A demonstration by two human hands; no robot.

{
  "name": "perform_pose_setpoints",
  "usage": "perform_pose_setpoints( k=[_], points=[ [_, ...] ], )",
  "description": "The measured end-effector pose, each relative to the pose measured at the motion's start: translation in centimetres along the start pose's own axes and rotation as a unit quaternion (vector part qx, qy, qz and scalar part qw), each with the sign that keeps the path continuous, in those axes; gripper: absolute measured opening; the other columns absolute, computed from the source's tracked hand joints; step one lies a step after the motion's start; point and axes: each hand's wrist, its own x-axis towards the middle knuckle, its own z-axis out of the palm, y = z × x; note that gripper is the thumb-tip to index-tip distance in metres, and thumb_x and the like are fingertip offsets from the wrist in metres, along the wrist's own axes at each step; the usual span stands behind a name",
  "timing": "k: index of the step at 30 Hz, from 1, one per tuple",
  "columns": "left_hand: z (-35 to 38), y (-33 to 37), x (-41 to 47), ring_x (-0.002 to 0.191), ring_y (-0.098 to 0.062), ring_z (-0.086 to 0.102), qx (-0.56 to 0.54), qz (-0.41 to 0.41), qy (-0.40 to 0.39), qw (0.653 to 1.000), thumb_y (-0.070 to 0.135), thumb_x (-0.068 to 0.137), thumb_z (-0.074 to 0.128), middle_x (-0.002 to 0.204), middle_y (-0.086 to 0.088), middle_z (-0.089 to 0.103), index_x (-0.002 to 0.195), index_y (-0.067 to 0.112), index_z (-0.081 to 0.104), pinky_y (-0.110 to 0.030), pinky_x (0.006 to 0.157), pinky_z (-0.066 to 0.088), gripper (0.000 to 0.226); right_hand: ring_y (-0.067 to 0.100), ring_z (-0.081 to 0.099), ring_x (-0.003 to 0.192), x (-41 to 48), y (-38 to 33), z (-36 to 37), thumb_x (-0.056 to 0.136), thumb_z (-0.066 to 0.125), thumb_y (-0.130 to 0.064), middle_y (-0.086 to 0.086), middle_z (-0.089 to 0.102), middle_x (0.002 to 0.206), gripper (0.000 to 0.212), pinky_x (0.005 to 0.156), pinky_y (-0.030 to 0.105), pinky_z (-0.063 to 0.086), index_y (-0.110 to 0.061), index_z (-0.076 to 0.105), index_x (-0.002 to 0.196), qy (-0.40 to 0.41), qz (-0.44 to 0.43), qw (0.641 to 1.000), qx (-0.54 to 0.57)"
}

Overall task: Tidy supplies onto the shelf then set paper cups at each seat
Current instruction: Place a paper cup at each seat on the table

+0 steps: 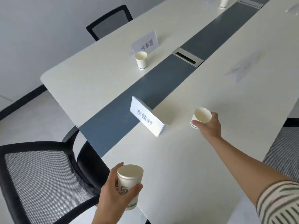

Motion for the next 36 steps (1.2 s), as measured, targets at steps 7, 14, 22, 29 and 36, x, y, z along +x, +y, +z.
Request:
perform_pose_setpoints(
  k=[7, 14, 22, 29, 36],
  points=[
    [-1.0, -0.1, 4.4, 0.090, -0.007, 0.067, 0.016, -0.018, -0.022, 0.999, 0.040, 0.053, 0.089, 0.097, 0.013, 0.071, 0.117, 0.049, 0.046, -0.016, 0.071, 0.051, 0.078, 0.022, 0.050, 0.091, 1.0, 1.4, 3.1, 0.069, 0.082, -0.028, -0.001, 0.054, 0.103, 0.073, 0.078, 0.030, 0.043, -0.019, 0.041, 0.129, 0.033, 0.025, 0.999, -0.029],
    [0.1, 2.5, 6.5, 0.090, 0.002, 0.062, 0.042, 0.027, -0.052, 0.997, 0.039, 0.058, 0.087, 0.096, 0.017, 0.068, 0.123, 0.043, 0.044, -0.013, 0.069, 0.051, 0.078, 0.020, 0.053, 0.104, 0.6, 2.2, 2.0, 0.070, 0.083, -0.021, -0.001, 0.058, 0.115, 0.079, 0.081, 0.031, 0.043, -0.020, 0.039, 0.135, -0.031, 0.017, 0.999, -0.039],
    [4.9, 6.3, 3.6, 0.093, 0.004, 0.062, 0.063, 0.114, -0.151, 0.980, 0.032, 0.066, 0.085, 0.101, 0.031, 0.062, 0.128, 0.040, 0.039, -0.007, 0.070, 0.049, 0.078, 0.020, 0.066, 0.097, -7.3, 3.6, -4.6, 0.082, 0.074, -0.016, -0.001, 0.067, 0.103, 0.031, 0.080, 0.028, 0.048, -0.013, 0.064, 0.111, -0.026, -0.005, 0.999, 0.036],
    [11.2, 8.3, -3.2, 0.083, -0.003, 0.064, 0.093, 0.169, -0.234, 0.953, 0.029, 0.065, 0.085, 0.098, 0.026, 0.063, 0.116, 0.041, 0.046, -0.013, 0.061, 0.053, 0.065, 0.010, 0.070, 0.077, -18.9, 6.5, -14.2, 0.083, 0.071, -0.018, -0.005, 0.075, 0.079, 0.009, 0.068, 0.020, 0.050, -0.024, 0.071, 0.089, -0.060, -0.027, 0.992, 0.106],
    [19.5, 8.0, -13.0, 0.092, 0.001, 0.060, 0.136, 0.237, -0.305, 0.913, 0.039, 0.056, 0.083, 0.103, 0.027, 0.062, 0.118, 0.045, 0.045, -0.010, 0.072, 0.049, 0.073, 0.005, 0.063, 0.060, -28.0, 12.4, -23.3, 0.082, 0.074, -0.018, 0.000, 0.073, 0.069, 0.003, 0.056, 0.014, 0.047, -0.018, 0.073, 0.078, -0.050, -0.004, 0.989, 0.142]
  ],
)
